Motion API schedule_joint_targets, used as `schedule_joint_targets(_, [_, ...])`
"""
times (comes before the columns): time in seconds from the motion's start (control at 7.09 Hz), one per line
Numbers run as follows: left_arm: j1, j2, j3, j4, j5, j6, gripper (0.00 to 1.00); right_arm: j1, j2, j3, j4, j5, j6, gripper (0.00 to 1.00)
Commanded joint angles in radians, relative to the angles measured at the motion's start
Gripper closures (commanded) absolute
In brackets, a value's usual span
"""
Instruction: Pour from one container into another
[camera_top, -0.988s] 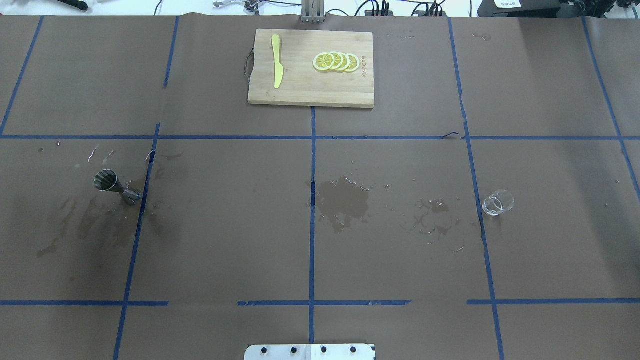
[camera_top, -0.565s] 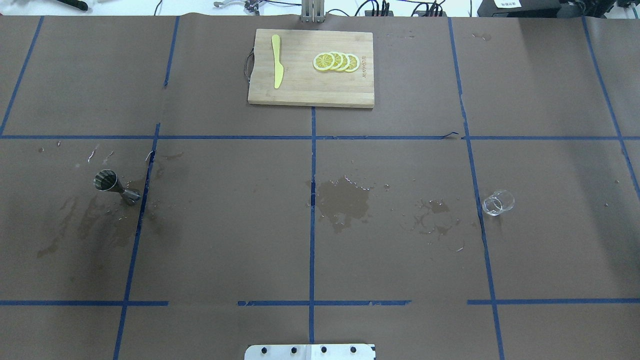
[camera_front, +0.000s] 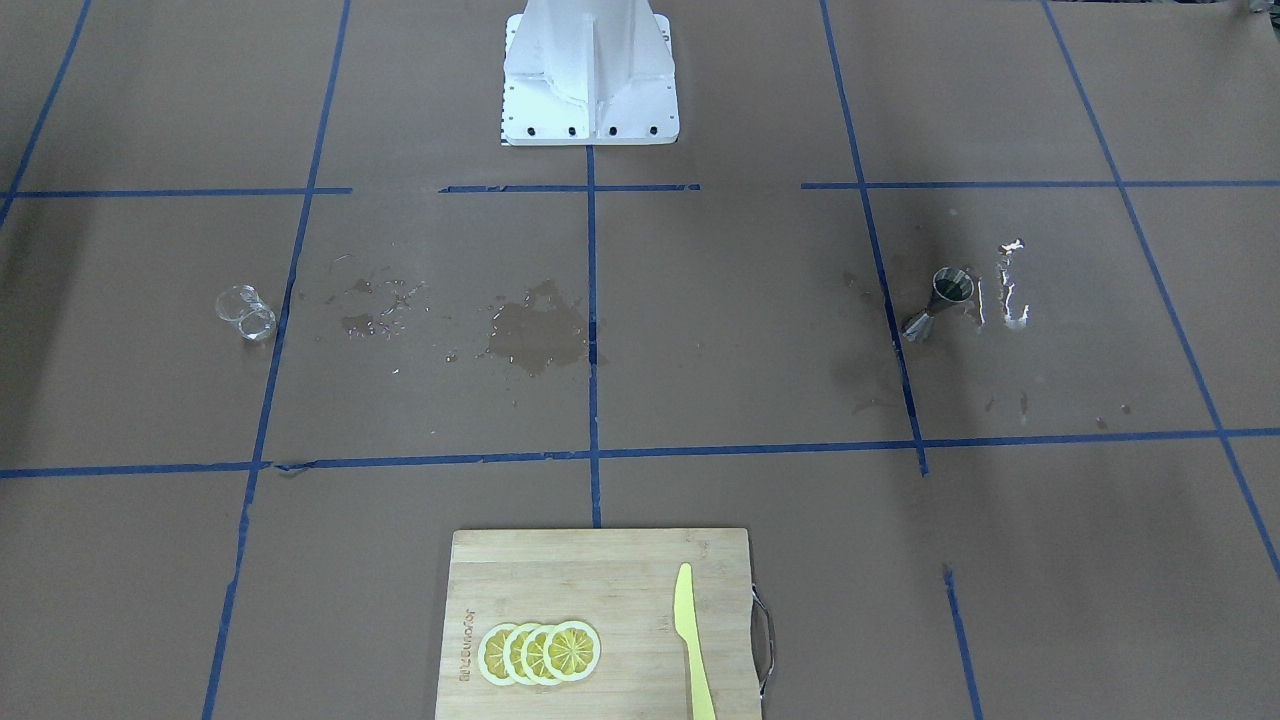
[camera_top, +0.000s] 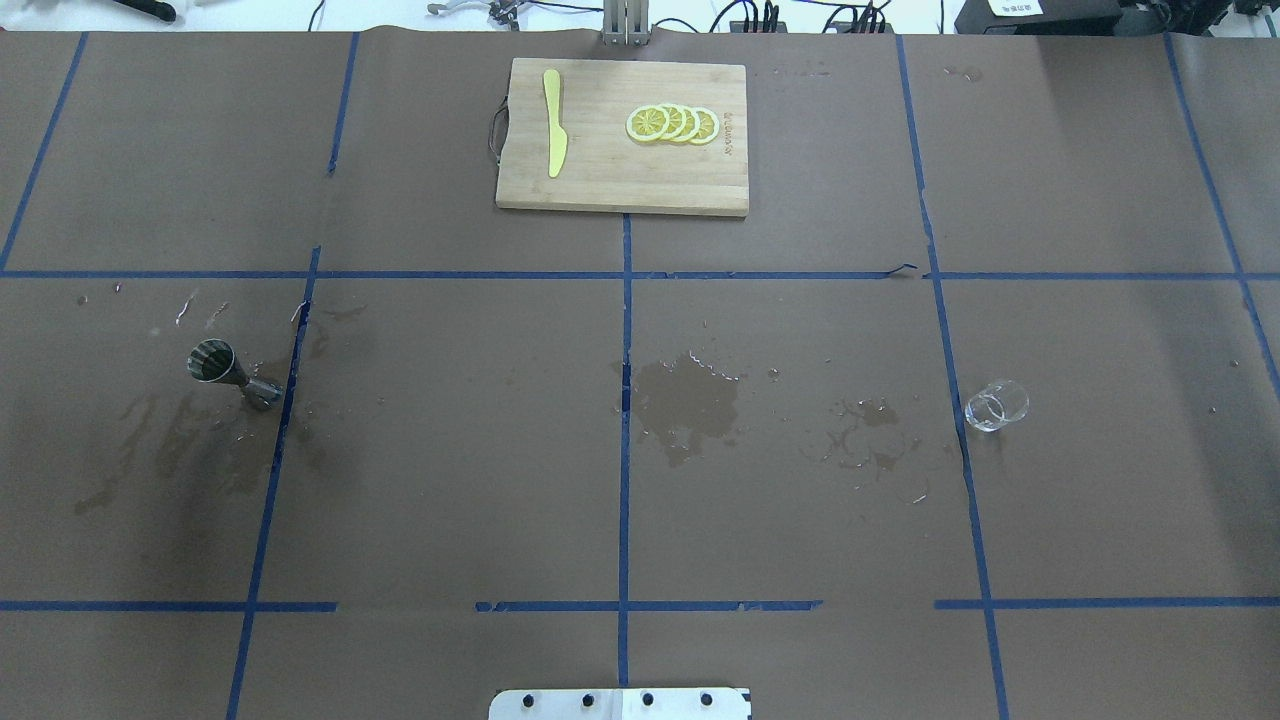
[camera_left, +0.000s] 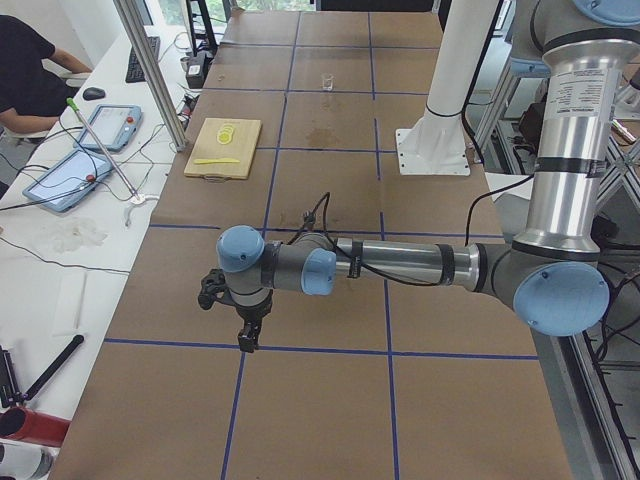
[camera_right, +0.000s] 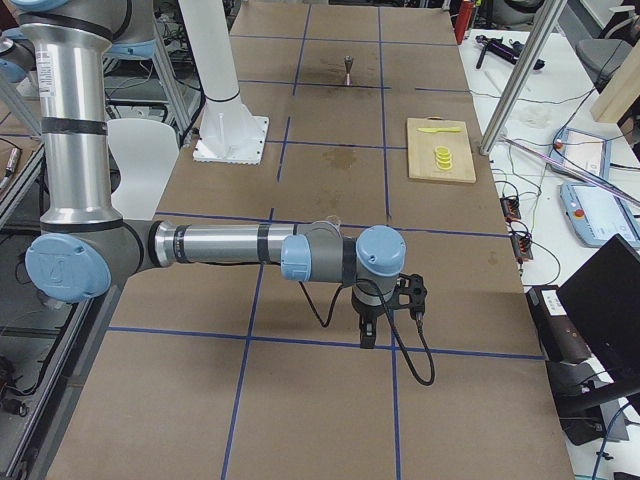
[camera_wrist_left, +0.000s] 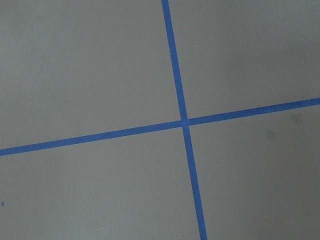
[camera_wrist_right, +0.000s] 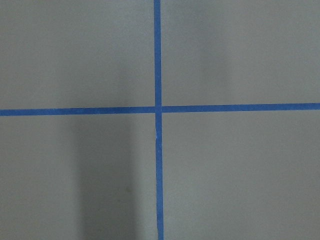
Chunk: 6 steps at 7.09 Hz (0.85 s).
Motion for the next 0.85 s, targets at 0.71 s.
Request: schedule_joint_targets(0.71, [0.000, -0.001, -0.001, -0.003, -0.001, 0.000, 0.00, 0.000, 0.000, -0.045, 0.107, 0.000, 0.053, 0.00])
